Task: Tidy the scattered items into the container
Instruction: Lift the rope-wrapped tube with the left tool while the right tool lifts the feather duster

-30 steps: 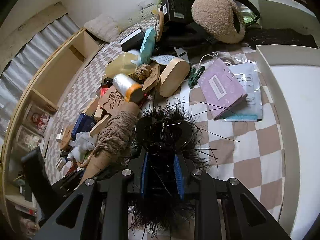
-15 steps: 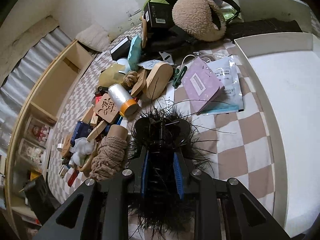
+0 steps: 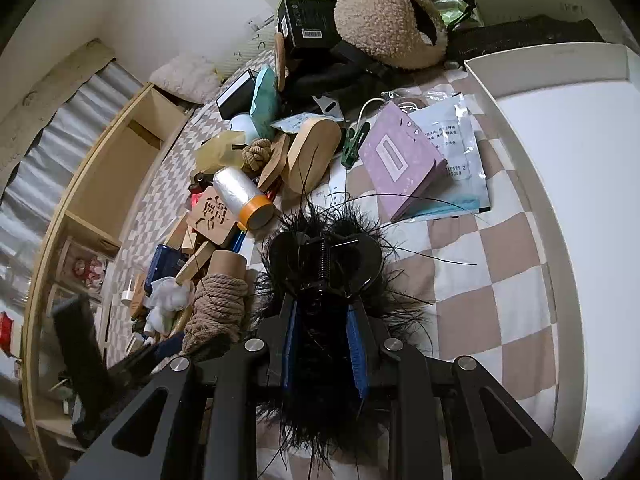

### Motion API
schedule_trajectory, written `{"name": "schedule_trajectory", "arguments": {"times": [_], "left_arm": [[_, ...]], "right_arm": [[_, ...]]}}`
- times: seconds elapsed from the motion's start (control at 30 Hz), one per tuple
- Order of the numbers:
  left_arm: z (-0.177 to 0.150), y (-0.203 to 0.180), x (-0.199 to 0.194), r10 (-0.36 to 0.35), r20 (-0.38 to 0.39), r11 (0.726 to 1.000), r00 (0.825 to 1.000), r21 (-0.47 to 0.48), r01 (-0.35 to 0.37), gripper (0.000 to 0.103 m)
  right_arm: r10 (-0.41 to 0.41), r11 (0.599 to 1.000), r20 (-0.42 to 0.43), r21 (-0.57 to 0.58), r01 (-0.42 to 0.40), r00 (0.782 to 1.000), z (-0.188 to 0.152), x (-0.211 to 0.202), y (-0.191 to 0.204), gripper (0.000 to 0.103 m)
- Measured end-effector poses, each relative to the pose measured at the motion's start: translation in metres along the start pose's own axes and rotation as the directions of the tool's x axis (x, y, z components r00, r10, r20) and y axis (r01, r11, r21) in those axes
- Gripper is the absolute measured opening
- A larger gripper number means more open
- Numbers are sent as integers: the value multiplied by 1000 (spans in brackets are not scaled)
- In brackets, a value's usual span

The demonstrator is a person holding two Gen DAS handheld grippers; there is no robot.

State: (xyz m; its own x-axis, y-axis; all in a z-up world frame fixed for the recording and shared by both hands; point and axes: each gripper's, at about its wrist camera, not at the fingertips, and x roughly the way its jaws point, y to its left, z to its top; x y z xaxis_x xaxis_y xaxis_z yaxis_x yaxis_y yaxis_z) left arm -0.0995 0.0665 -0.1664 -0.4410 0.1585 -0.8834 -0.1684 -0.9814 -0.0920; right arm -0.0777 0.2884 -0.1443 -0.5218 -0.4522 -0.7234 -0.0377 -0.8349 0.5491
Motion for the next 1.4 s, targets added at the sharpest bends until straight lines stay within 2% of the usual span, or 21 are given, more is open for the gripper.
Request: {"name": "schedule_trajectory", "arguments": {"times": [0.03,0.1,0.23,0.4,0.53,0.73,0.8,0.87,1.03,1.2,1.23,1.27,1.33,1.4], "left_arm": [[2,0,4,3,-7,1000,1000,1,-3,69],[2,0,8,-1,-17,1000,1000,1,1,54],[1,-5,7,11,-5,1000,1000,26,-11,54],[-3,-4,2,10,29,1000,1000,10,-10,53],[-6,-4,-7,-29,61,999,998,-15,30,53],[-6,-9,-30,-84,129,996,988,-27,89,53],[-3,-12,-40,-92,154,995,984,-21,97,53],[3,-15,-53,-107,185,994,977,-16,112,53],[14,-22,-76,-126,238,992,963,2,129,53],[11,-21,-79,-137,244,990,960,-5,142,53],[10,-20,-78,-138,243,989,960,-8,144,53],[8,-19,-78,-140,241,989,960,-11,147,53],[6,-18,-75,-143,234,988,962,-21,152,53],[3,-16,-73,-144,230,988,962,-28,155,53]], "right_arm": [[-1,1000,-2,-1,1,1000,0,1,0,24],[-3,1000,-5,-4,3,1000,0,2,0,24],[-14,1000,-2,-14,14,1000,-1,2,1,24],[-46,998,27,-36,47,999,-2,-2,5,24],[-49,998,36,-37,50,998,-2,-3,5,24],[1,1000,51,0,-1,999,1,-12,1,23],[17,1000,77,0,-17,997,5,-21,4,22],[31,999,111,-10,-30,993,10,-32,8,6],[19,999,160,-44,-12,987,21,-51,15,6],[-9,998,177,-55,19,984,9,-49,12,7],[-14,998,173,-64,25,985,6,-48,13,15],[-22,997,168,-72,35,986,2,-46,14,42],[-47,994,175,-94,64,983,-3,-44,18,87],[-76,983,181,-150,104,980,-6,-40,29,87]]}}
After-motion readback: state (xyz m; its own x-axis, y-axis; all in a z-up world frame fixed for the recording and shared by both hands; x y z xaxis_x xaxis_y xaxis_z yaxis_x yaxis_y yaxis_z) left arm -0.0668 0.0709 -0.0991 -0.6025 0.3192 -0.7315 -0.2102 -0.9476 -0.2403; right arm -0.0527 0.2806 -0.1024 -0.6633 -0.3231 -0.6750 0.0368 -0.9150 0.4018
